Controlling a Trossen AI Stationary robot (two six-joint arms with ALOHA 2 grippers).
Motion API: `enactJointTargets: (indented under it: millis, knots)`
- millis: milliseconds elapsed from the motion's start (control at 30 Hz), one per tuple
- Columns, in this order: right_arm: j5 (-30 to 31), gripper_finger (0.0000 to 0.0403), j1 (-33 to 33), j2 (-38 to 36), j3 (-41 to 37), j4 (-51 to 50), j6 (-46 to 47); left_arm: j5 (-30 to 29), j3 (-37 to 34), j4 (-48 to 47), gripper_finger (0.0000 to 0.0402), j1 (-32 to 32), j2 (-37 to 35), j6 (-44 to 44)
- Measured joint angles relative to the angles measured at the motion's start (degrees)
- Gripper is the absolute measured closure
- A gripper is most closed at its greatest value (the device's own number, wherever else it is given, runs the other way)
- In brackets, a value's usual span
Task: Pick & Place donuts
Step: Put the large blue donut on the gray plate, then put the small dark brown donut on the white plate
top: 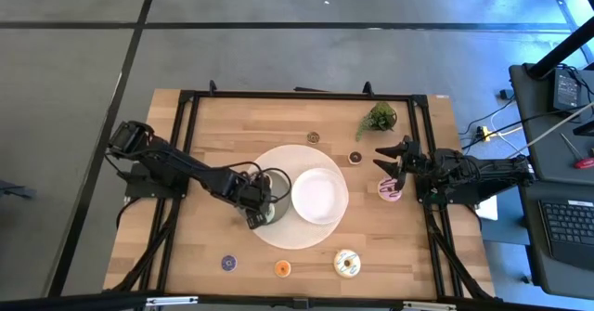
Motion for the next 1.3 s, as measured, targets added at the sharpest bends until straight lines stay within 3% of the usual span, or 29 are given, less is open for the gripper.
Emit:
enactJointTargets:
  millis: [233,433,600,767,933,1100,1300]
  knots:
    - [-0.01,0.0192,0.0,0.0,0.0,0.65,2.36,-2.89,0.0,-1.45,0.025,0.0,-5.42,1.98]
    - [-0.07,0.0192,-0.02,0.04,0.0,9.73,3.32,-17.0,0.0,0.54,0.0251,0.0,-10.06,15.48]
    - [1.74,0.0192,-0.04,4.14,1.27,9.6,1.29,-24.89,-0.04,3.01,0.0253,0.49,-11.93,18.18]
    - [12.26,0.0192,-0.09,13.69,5.36,3.38,8.29,-18.54,-3.03,16.14,0.0249,3.88,-16.57,31.04]
    - [14.98,0.0192,-0.4,24.92,11.92,-4.83,14.99,-8.55,-13.38,37.69,0.0252,8.08,-24.98,37.9]
    - [14.2,0.0192,-4.92,36.51,19.47,-13.66,21.47,-5.89,-22.13,51.8,0.0252,9.11,-31.81,37.76]
    - [7.08,0.0192,-12.7,50.36,24.82,-17.5,24.17,-5.99,-26.48,55.9,0.025,8.98,-34.91,36.1]
